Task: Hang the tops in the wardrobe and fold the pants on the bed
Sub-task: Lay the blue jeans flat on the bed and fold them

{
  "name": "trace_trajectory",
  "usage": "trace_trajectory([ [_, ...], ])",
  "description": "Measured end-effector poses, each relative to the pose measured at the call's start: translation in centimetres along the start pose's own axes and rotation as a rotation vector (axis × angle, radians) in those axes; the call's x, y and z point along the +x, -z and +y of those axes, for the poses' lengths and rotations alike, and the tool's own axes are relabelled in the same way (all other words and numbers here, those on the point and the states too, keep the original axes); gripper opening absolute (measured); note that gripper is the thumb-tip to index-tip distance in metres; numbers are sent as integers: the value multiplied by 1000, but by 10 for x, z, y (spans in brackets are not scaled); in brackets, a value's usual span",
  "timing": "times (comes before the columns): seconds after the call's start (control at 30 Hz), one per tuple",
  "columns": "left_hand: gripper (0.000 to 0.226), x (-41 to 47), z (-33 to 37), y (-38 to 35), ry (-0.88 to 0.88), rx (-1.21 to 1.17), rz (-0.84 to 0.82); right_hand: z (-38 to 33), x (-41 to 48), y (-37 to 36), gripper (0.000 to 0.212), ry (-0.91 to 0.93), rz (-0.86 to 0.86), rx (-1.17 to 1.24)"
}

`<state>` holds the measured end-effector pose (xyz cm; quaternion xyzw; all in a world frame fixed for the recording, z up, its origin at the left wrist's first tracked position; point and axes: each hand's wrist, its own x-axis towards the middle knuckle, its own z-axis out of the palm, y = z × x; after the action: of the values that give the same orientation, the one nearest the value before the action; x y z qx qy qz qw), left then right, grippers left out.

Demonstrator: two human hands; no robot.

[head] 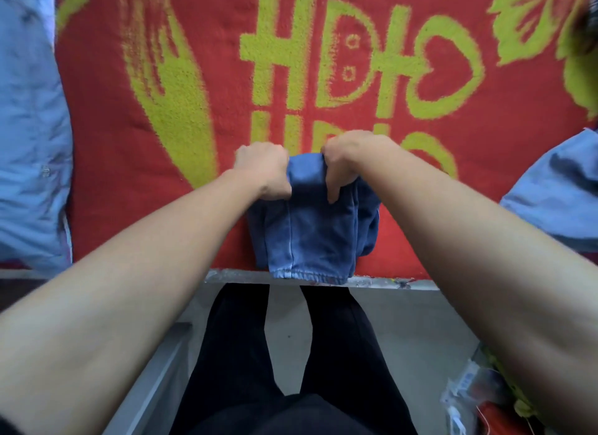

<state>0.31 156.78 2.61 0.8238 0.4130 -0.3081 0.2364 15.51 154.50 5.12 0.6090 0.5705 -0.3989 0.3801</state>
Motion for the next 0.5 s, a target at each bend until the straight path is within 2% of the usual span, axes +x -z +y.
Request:
trace_trajectory([
  [0.07, 28, -20, 2, -12, 1, -34, 48, -4, -9, -17, 75, 5, 72, -13],
  [0.23, 29, -63, 11, -24, 77, -185, 132, -16, -45, -39, 36, 56, 249, 102],
  [0.37, 26, -104, 21, 0, 62, -87, 198, -20, -98, -37, 31, 33, 395, 100],
  [0.5, 29, -150, 7, 55, 58, -90, 388, -38, -160, -7, 38, -21, 611, 134],
])
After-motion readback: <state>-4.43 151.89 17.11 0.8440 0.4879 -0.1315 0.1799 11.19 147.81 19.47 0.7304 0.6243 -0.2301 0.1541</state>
